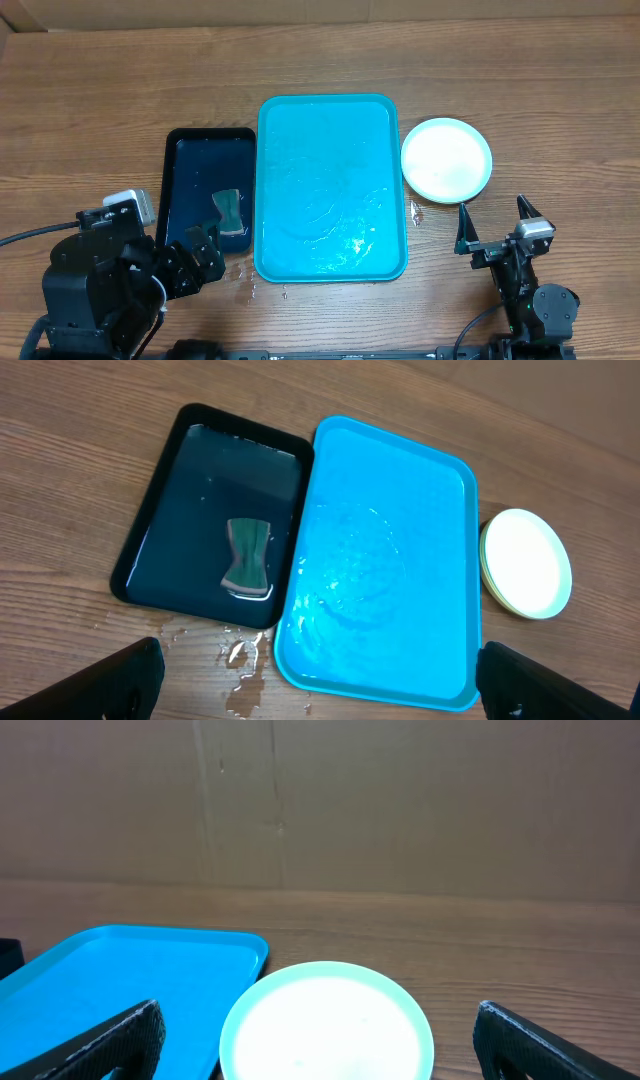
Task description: Clean dirty plates on tray and stack at the side
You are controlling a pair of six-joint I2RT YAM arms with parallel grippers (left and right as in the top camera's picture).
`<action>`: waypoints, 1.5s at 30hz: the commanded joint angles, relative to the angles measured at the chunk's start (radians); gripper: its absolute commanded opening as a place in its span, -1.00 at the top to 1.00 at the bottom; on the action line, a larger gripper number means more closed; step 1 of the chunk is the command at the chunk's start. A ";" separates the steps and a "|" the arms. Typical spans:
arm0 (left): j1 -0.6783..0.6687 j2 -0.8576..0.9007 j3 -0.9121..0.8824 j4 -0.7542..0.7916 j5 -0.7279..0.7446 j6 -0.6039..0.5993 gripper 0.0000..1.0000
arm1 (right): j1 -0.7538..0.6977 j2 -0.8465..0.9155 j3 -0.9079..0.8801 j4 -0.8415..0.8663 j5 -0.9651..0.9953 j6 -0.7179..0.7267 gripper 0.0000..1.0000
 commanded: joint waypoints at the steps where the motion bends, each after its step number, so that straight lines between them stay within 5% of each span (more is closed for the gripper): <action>1: 0.001 -0.002 0.009 0.004 -0.014 -0.014 -1.00 | -0.002 -0.010 -0.010 0.006 -0.002 -0.004 -1.00; 13: 0.000 -0.072 0.003 0.004 -0.013 -0.014 -0.99 | -0.002 -0.010 -0.010 0.006 -0.002 -0.004 -1.00; 26: 0.000 -0.439 -0.183 0.072 -0.074 -0.014 -1.00 | -0.002 -0.010 -0.010 0.006 -0.002 -0.004 -1.00; 33: 0.000 -0.632 -0.404 0.388 -0.081 -0.002 -1.00 | -0.002 -0.010 -0.010 0.006 -0.002 -0.004 -1.00; 45: 0.014 -0.743 -0.831 1.311 -0.105 0.002 -1.00 | -0.002 -0.010 -0.010 0.006 -0.002 -0.004 -1.00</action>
